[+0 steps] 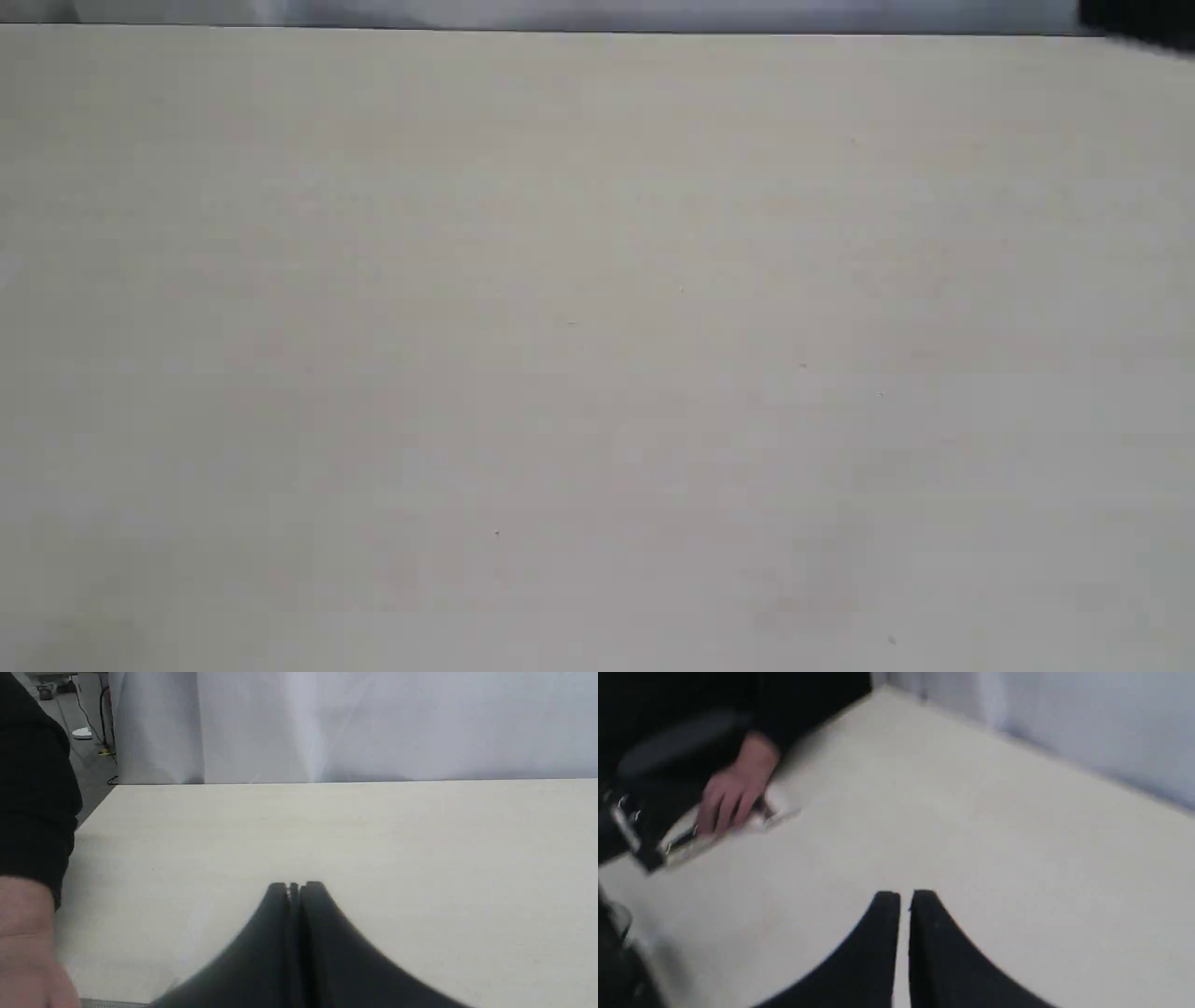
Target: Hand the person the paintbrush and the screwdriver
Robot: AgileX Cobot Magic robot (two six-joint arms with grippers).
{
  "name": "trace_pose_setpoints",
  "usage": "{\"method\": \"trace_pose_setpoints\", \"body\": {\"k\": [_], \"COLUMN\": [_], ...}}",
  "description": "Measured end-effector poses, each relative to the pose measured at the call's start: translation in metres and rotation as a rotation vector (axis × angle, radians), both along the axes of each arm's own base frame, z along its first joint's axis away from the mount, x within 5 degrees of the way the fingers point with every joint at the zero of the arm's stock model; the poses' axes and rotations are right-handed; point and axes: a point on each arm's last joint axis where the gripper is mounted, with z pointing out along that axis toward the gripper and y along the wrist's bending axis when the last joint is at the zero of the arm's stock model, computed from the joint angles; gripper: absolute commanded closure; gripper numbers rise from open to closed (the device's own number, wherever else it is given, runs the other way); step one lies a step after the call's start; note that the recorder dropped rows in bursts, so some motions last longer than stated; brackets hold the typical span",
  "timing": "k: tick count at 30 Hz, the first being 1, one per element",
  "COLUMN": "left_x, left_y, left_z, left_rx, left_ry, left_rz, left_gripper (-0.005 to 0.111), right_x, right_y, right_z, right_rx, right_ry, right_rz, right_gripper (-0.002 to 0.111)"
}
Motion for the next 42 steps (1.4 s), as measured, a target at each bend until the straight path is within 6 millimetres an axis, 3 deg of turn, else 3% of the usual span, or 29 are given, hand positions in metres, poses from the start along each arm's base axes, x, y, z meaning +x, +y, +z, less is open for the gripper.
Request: {"method": "trace_pose_setpoints", "body": {"k": [3,12,17,28,36,42], "left_x": [0.0,0.0,0.0,0.0,0.0,0.0], "left_y": [0.0,0.0,0.0,0.0,0.0,0.0], "left_z": [0.0,0.0,0.0,0.0,0.0,0.0], "left_rx": [0.0,0.0,0.0,0.002,0.002,0.002], "left_ry": [0.0,0.0,0.0,0.0,0.0,0.0], "left_rz": [0.0,0.0,0.0,0.0,0.0,0.0], "left_gripper": [0.107,0.107,0.107,0.107,0.107,0.107], "right_x": [0.007,0.01,0.006,-0.011,-0.024,-0.021], "right_y": [-0.013,-0.048,-0.064,-0.087,-0.091,-0.092], "right_z": [-0.011,-0.09,-0.112,-0.127,-0.125,-0.142], "right_rx": [0.101,0.086,0.079,0.069,0.074,0.056], "right_ry": [-0.126,-0.19,-0.238,-0.307,-0.354,-0.31], "right_rz": [-0.117,-0.394,-0.525,-0.782,-0.844,-0.853], "right_gripper": [0.104,0.104,0.104,0.104,0.104,0.104]}}
